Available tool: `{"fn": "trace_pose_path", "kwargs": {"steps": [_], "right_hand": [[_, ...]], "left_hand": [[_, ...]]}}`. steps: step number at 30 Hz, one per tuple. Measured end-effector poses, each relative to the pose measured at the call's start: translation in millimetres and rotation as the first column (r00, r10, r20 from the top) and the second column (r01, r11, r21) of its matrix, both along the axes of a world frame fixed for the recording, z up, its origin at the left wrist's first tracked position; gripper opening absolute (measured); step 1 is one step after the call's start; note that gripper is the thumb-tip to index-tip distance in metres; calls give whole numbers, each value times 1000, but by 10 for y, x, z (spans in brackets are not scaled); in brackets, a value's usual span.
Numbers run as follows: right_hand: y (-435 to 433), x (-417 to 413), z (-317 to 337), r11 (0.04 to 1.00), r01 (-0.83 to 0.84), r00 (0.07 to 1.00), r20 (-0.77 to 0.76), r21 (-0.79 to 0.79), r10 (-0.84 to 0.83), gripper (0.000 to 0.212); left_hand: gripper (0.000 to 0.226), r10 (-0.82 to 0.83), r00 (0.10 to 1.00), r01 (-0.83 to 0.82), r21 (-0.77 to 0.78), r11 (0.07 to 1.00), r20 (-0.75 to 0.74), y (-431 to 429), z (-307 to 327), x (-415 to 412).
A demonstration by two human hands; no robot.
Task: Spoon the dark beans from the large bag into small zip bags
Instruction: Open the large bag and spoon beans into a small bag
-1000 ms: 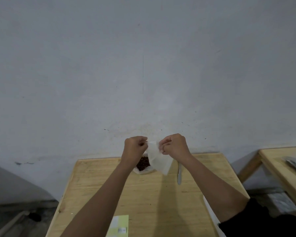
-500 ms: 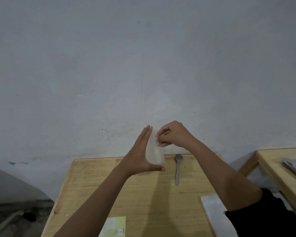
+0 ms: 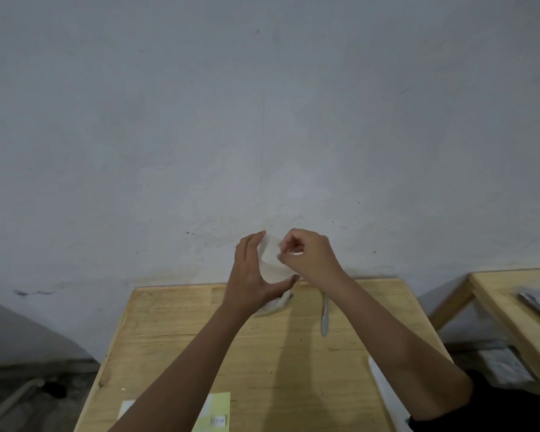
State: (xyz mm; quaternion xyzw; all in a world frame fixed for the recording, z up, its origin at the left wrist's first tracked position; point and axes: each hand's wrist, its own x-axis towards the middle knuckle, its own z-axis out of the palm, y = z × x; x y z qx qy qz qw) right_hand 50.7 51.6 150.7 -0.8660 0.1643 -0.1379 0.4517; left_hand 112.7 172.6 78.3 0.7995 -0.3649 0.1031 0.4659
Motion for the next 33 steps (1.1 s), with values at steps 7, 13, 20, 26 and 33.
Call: {"fn": "trace_pose_path", "kwargs": {"steps": [7,13,20,26,33], "right_hand": [[-7,61,-47,990,-119,968,-232,-76,98,45],[-40,75,-194,986,-132,958,-267,-98,102,54],[-287,25,-634,943,-31,992,-104,331,69,13],[-671,-134,-1627,916,368,924,-176,161,-340,8],[-804,-219,-2373,823,564,798,-301,69,-522,37]], "left_hand": [[80,-12,991,17,-37,999,134,-8,-74,4],[79,-100,989,94,57,994,111,51,-167,89],[87,-50,998,45,142,989,31,193,-407,245],[89,-8,1000,6,216,976,9,295,-698,403],[88,32,996,-12,244,970,-78,329,-939,474]]}}
